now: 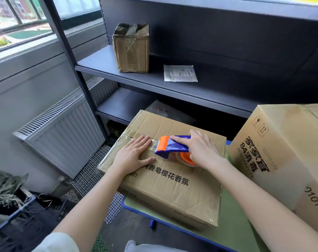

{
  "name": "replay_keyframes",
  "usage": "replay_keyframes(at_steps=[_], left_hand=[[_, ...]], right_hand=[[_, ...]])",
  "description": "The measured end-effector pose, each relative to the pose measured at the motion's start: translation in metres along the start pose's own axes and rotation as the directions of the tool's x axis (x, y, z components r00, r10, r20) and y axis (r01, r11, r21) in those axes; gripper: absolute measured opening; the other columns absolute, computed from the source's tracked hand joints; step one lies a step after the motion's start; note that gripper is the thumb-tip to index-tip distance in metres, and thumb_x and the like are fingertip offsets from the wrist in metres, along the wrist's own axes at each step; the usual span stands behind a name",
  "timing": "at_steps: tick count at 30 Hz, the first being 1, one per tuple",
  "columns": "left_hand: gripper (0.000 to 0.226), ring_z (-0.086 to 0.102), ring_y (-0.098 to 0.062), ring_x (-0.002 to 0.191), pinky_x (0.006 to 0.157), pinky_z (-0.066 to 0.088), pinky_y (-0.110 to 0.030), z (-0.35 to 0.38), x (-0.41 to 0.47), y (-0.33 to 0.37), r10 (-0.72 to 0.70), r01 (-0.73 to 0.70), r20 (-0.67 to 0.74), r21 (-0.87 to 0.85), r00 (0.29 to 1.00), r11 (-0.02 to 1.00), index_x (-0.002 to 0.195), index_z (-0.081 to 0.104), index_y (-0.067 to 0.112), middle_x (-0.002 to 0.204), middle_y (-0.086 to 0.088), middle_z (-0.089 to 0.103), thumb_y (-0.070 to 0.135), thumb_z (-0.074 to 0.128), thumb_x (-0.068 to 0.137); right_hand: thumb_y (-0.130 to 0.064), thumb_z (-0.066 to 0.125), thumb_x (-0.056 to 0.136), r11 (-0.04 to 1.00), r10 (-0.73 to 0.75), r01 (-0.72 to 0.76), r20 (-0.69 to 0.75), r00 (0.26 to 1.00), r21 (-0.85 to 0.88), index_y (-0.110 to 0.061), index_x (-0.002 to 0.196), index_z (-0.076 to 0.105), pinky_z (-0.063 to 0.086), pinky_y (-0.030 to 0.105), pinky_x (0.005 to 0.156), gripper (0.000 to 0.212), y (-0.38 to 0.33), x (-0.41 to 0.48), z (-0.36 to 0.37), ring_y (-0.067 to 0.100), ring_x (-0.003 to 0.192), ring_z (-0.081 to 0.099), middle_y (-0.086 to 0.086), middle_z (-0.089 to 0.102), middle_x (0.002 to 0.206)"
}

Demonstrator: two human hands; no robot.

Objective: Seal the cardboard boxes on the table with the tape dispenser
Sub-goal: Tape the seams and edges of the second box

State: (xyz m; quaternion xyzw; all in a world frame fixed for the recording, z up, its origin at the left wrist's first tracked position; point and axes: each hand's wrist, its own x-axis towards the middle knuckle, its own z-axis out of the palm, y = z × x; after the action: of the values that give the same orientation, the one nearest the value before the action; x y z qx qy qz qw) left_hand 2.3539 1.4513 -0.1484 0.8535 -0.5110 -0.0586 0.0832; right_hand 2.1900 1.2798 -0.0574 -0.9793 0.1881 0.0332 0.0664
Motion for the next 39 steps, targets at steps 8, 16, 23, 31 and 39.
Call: replay_keyframes(at_steps=[8,16,23,31,39], left_hand=[[0.115,0.000,0.009,0.135,0.112,-0.004,-0.015,-0.001,0.001,0.005,-0.025,0.025,-0.004,-0.088,1.000,0.996,0.148,0.023,0.030,0.154,0.018,0.016,0.095,-0.001,0.056],[0.109,0.000,0.009,0.136,0.114,-0.003,-0.017,0.000,-0.001,0.007,-0.023,0.022,-0.013,-0.029,1.000,0.999,0.148,0.021,0.033,0.153,0.020,0.014,0.094,-0.001,0.060],[0.105,-0.001,0.001,0.139,0.117,-0.002,-0.024,0.002,-0.002,0.010,-0.004,0.004,-0.009,0.043,1.000,0.999,0.150,0.018,0.027,0.155,0.012,0.012,0.088,-0.005,0.067],[0.107,-0.011,-0.006,0.139,0.113,-0.011,-0.020,0.013,0.000,0.063,0.135,-0.136,0.013,0.033,0.991,0.990,0.150,0.011,0.010,0.154,0.000,0.000,0.082,-0.002,0.072],[0.096,-0.010,-0.004,0.141,0.112,-0.013,-0.016,0.019,-0.003,0.074,0.203,-0.203,0.000,0.017,0.979,0.979,0.151,0.009,0.012,0.154,0.004,-0.002,0.075,0.000,0.079]], right_hand=[[-0.013,0.037,0.094,0.999,0.022,-0.024,-0.064,0.998,-0.023,-0.056,0.138,0.025,0.032,0.030,0.079,0.063,0.034,-0.021,-0.010,0.022,0.094,0.040,0.001,0.032,0.088],[-0.015,0.036,0.095,0.998,0.048,-0.049,-0.017,0.999,-0.048,-0.055,0.141,0.013,0.025,0.027,0.075,0.065,0.053,-0.054,-0.003,0.016,0.087,0.030,0.000,0.032,0.091],[-0.017,0.038,0.097,0.996,0.063,-0.064,-0.015,0.998,-0.056,-0.052,0.143,0.013,0.023,0.027,0.077,0.063,0.052,-0.054,0.002,0.015,0.089,0.027,-0.001,0.030,0.094],[-0.022,0.042,0.096,0.995,0.091,-0.091,-0.023,0.996,-0.034,-0.052,0.142,0.019,0.031,0.031,0.085,0.060,0.050,-0.050,0.009,0.022,0.104,0.039,-0.002,0.029,0.096],[-0.016,0.040,0.096,0.992,0.115,-0.120,-0.097,0.989,-0.044,-0.048,0.144,0.017,0.030,0.030,0.085,0.063,0.043,-0.059,0.010,0.022,0.103,0.039,-0.001,0.028,0.095]])
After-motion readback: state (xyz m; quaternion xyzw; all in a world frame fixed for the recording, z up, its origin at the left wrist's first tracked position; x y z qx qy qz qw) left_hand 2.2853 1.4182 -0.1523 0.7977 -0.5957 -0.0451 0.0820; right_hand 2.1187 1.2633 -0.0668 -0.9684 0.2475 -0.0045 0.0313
